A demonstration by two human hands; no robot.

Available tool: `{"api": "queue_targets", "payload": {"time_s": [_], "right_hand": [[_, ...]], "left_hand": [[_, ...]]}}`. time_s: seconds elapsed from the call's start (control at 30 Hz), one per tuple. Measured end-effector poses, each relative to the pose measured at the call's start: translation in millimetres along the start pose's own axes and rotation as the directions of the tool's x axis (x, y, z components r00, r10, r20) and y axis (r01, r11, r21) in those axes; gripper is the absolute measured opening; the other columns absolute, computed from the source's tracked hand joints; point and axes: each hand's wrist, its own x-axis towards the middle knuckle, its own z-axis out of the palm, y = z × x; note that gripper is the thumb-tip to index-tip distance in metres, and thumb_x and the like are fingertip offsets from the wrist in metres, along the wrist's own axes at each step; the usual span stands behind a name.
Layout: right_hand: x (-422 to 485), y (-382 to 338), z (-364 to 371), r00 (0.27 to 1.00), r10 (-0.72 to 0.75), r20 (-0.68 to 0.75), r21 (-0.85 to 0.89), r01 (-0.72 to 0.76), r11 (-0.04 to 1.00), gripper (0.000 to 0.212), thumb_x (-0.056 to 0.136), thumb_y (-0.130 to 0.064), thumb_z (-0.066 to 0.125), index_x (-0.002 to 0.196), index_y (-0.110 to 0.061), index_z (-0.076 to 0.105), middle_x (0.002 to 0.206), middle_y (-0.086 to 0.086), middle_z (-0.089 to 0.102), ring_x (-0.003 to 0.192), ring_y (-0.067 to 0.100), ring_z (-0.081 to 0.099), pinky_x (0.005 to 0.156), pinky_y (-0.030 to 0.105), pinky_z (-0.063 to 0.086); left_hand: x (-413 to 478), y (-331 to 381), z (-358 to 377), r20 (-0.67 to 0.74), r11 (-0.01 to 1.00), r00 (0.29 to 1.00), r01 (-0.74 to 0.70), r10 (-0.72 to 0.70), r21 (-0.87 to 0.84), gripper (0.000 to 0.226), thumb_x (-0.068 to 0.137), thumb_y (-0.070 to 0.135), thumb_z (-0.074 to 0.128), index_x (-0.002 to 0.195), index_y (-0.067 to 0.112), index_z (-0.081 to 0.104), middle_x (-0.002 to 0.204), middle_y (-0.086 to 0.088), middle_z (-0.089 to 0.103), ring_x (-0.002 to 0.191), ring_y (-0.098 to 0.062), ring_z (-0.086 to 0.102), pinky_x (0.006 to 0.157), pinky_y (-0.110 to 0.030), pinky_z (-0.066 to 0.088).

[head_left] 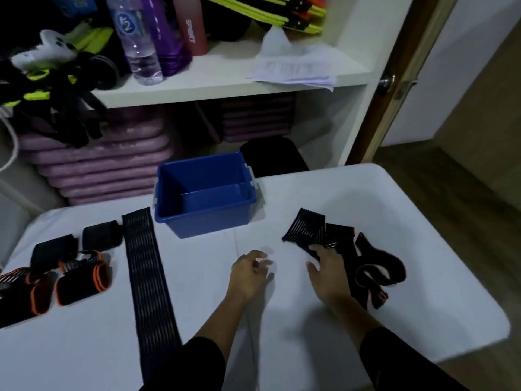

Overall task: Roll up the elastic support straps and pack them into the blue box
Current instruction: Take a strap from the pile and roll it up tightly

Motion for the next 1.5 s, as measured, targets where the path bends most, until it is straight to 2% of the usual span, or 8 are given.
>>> {"api": "queue_targets", "payload": {"time_s": [0.17, 0.3, 0.53, 0.67, 0.83, 1.07, 1.23, 1.5], "right_hand": [[39.4, 36.6, -17.8, 0.990, -0.034, 0.136, -0.039, 0.040, 0.998, 0.044, 0.081, -0.016, 0.059, 0.125, -0.019, 0.058, 0.116, 0.014, 0.058, 0.110, 0.032, 0.050, 0.098, 0.034, 0.039], [54.4, 52.8, -8.7, 0.964, -0.095, 0.250, 0.019, 0.093, 0.995, 0.042, 0.076, -0.016, 0.065, 0.118, -0.020, 0.064, 0.111, 0.008, 0.062, 0.110, 0.025, 0.051, 0.095, 0.025, 0.036], [59.9, 52.4, -7.1, 0.956, -0.178, 0.231, 0.153, 0.145, 0.977, 0.044, 0.080, 0.007, 0.053, 0.113, -0.018, 0.068, 0.102, 0.000, 0.068, 0.081, 0.000, 0.053, 0.077, 0.013, 0.039], [65.7, 45.4, -21.8, 0.960, -0.202, 0.192, 0.300, 0.139, 0.944, 0.048, 0.082, 0.013, 0.046, 0.110, -0.018, 0.068, 0.091, -0.018, 0.060, 0.068, -0.013, 0.053, 0.067, 0.003, 0.036], [79.8, 22.7, -51.7, 0.954, -0.220, 0.203, 0.455, 0.107, 0.884, 0.049, 0.088, 0.011, 0.043, 0.121, -0.020, 0.061, 0.121, -0.003, 0.062, 0.105, 0.006, 0.060, 0.088, 0.012, 0.045], [88.1, -14.6, -91.8, 0.931, -0.242, 0.272, 0.616, 0.024, 0.787, 0.047, 0.093, 0.000, 0.050, 0.125, -0.033, 0.054, 0.099, 0.005, 0.061, 0.086, 0.008, 0.064, 0.068, 0.011, 0.051], [84.5, -48.2, -105.0, 0.854, -0.371, 0.365, 0.669, 0.036, 0.742, 0.070, 0.084, 0.003, 0.062, 0.135, -0.042, 0.044, 0.113, 0.014, 0.063, 0.100, 0.025, 0.065, 0.080, 0.032, 0.058], [68.4, -133.8, -94.4, 0.702, -0.592, 0.397, 0.751, 0.123, 0.649, 0.073, 0.084, 0.006, 0.062, 0.138, -0.036, 0.040, 0.130, -0.003, 0.055, 0.101, 0.010, 0.066, 0.077, 0.026, 0.056]], "left_hand": [[31.1, 29.2, 53.3, 0.064, 0.993, 0.996, 0.065, -0.059, -0.097, 0.017, 0.084, -0.001, 0.060, 0.098, 0.007, 0.065, 0.082, -0.001, 0.063, 0.056, 0.003, 0.057, 0.056, -0.002, 0.044], [45.4, 29.5, 77.1, 0.065, 0.991, 0.995, 0.087, -0.081, -0.099, 0.017, 0.080, 0.009, 0.067, 0.092, 0.021, 0.067, 0.088, 0.003, 0.070, 0.074, -0.011, 0.063, 0.080, -0.015, 0.052], [52.2, 26.2, 79.1, 0.076, 0.989, 0.993, 0.100, -0.092, -0.111, 0.024, 0.082, 0.006, 0.063, 0.102, 0.017, 0.066, 0.096, -0.005, 0.068, 0.079, -0.013, 0.063, 0.074, -0.004, 0.047], [49.9, 37.8, 77.0, 0.122, 0.980, 0.990, 0.092, -0.072, -0.175, 0.031, 0.080, 0.002, 0.066, 0.106, 0.017, 0.066, 0.106, -0.009, 0.065, 0.091, -0.017, 0.063, 0.093, -0.023, 0.049], [52.9, 60.0, 73.5, 0.105, 0.963, 0.994, -0.012, 0.041, -0.268, 0.040, 0.081, -0.002, 0.063, 0.114, 0.022, 0.062, 0.107, -0.001, 0.064, 0.089, -0.007, 0.060, 0.072, -0.008, 0.049], [59.7, 91.0, 45.5, -0.003, 0.900, 0.996, -0.085, 0.092, -0.428, 0.045, 0.080, -0.010, 0.059, 0.108, 0.024, 0.065, 0.101, -0.006, 0.060, 0.090, -0.015, 0.055, 0.078, -0.022, 0.053], [55.3, 110.4, 6.2, -0.091, 0.865, 0.987, -0.157, 0.130, -0.477, 0.053, 0.085, -0.010, 0.052, 0.109, 0.035, 0.063, 0.119, -0.004, 0.055, 0.104, -0.020, 0.057, 0.079, -0.038, 0.058], [28.1, 114.5, -70.7, -0.297, 0.819, 0.945, -0.276, 0.136, -0.503, 0.052, 0.088, -0.005, 0.052, 0.121, 0.034, 0.057, 0.126, 0.000, 0.054, 0.107, -0.017, 0.061, 0.082, -0.034, 0.056]]}}
